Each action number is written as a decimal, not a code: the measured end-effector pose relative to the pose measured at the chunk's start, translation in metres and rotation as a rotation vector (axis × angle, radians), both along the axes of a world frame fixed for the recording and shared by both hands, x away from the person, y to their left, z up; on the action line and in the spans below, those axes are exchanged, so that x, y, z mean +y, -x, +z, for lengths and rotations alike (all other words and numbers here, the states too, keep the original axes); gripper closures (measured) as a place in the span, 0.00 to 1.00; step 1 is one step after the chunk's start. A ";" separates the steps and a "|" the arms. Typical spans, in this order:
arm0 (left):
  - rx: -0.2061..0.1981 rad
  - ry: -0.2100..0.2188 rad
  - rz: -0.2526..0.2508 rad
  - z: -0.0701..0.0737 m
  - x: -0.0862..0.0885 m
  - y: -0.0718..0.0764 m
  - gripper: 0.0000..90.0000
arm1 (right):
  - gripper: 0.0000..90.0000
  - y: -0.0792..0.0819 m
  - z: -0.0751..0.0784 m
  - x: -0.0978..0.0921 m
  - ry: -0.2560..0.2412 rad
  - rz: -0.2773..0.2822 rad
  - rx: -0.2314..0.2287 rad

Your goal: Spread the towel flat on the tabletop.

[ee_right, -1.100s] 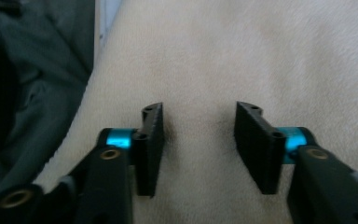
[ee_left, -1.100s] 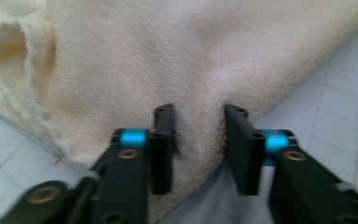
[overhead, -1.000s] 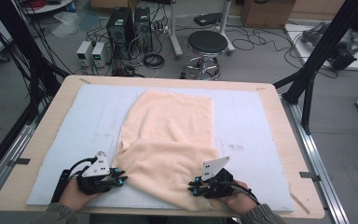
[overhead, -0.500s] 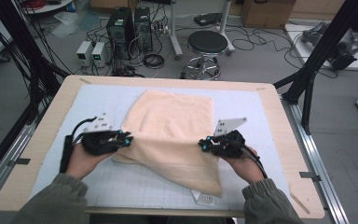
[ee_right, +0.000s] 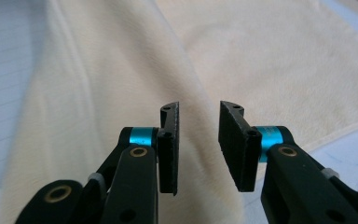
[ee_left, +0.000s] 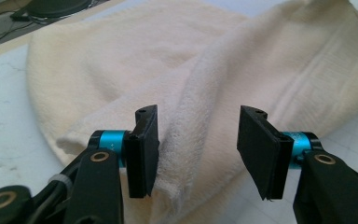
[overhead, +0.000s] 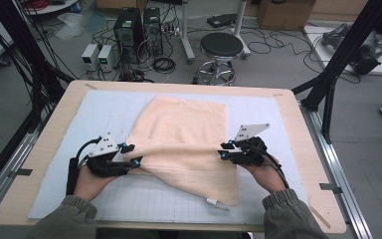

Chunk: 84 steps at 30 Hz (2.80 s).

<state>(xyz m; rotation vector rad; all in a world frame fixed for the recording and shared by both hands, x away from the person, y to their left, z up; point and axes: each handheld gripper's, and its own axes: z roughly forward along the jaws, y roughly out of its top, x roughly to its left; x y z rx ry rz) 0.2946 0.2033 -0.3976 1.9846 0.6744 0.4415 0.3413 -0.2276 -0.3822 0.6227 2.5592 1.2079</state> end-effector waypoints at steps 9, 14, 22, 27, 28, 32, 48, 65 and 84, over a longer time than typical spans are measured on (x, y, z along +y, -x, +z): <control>0.025 -0.008 0.037 -0.007 -0.005 -0.014 0.60 | 0.70 0.031 -0.015 0.015 0.041 0.134 -0.013; -0.021 0.017 0.040 0.014 0.010 -0.006 0.59 | 0.68 0.022 -0.038 0.020 0.070 0.131 0.063; -0.009 0.015 -0.076 0.019 0.010 0.013 0.60 | 0.66 0.018 -0.043 0.023 0.072 0.132 0.072; 0.077 -0.053 -0.127 -0.015 -0.012 0.002 0.60 | 0.66 0.018 -0.043 0.023 0.078 0.133 0.067; 0.084 -0.068 -0.127 -0.019 -0.015 -0.001 0.60 | 0.66 0.018 -0.043 0.024 0.078 0.134 0.071; 0.119 -0.098 -0.105 -0.032 -0.024 -0.016 0.67 | 0.70 0.016 -0.046 0.027 0.082 0.141 0.072; 0.031 -0.073 -0.166 0.013 -0.012 0.027 0.95 | 0.94 0.039 -0.015 0.015 -0.026 0.170 0.053; 0.024 0.030 -0.264 0.042 0.019 0.111 0.68 | 0.72 0.109 0.028 0.024 -0.051 0.301 0.036; 0.178 -0.110 -0.246 -0.044 -0.003 0.047 0.90 | 0.95 0.060 -0.054 0.039 0.076 0.254 0.116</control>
